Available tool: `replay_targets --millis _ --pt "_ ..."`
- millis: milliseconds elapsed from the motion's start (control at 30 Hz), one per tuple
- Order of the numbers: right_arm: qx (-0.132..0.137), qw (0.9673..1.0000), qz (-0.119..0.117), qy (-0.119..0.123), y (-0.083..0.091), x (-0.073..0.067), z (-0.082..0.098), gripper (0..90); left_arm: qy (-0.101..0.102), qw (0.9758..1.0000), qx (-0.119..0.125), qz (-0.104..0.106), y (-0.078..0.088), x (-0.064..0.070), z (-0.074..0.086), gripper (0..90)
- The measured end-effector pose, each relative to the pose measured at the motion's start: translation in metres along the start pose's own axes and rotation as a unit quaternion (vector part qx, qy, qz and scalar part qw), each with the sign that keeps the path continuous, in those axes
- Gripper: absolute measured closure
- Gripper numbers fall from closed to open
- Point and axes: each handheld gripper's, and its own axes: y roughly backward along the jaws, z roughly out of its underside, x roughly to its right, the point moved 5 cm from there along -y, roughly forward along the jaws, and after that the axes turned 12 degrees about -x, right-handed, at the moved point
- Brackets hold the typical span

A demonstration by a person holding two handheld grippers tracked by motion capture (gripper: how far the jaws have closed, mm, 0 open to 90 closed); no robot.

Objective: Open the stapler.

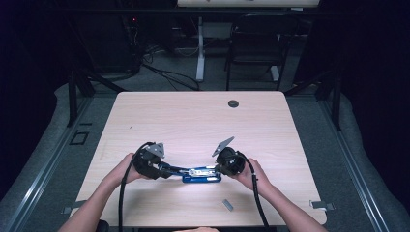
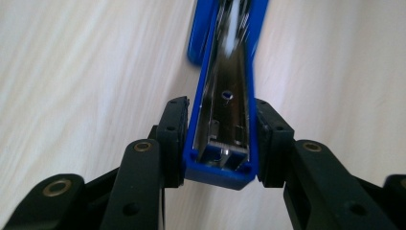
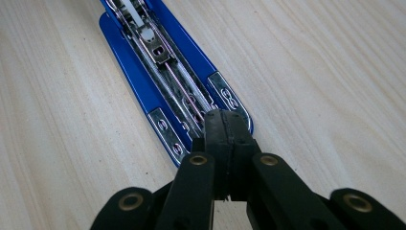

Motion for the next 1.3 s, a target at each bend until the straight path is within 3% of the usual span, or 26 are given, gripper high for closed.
replay_targets --millis 100,233,367,833,1067,1167,1200,1300 --pt "-0.001 1.0 0.0 0.0 0.0 0.0 0.0 90.0 0.007 0.9998 0.011 0.017 -0.003 -0.003 0.002 62.8" --pt "-0.004 1.0 -0.002 0.0 0.001 0.001 0.0 90.0 0.006 0.9999 0.008 0.013 -0.003 -0.002 0.002 62.7" --pt "-0.004 1.0 -0.002 0.0 0.001 0.001 0.001 90.0 0.01 0.9997 0.006 0.021 -0.006 -0.004 0.004 62.7" --pt "0.005 0.9999 -0.015 -0.004 0.0 0.003 0.001 90.0 0.005 0.9992 -0.033 0.023 -0.021 -0.007 0.006 62.5" --pt "-0.014 0.9996 0.022 0.012 0.001 -0.002 -0.002 90.0 0.002 0.9991 -0.036 0.023 -0.021 -0.007 0.006 62.6" --pt "0.007 0.9999 0.012 0.001 0.005 -0.003 -0.004 89.8 0.002 0.9992 -0.034 0.023 -0.02 -0.008 0.007 62.6" --pt "0.016 0.9998 0.008 -0.001 0.009 -0.004 -0.006 82.9 0.001 0.9992 -0.032 0.022 -0.019 -0.008 0.007 62.6" --pt "0.013 0.9998 0.013 0.004 0.008 -0.009 -0.01 84.5 0.0 0.9992 -0.032 0.022 -0.019 -0.008 0.007 62.6"
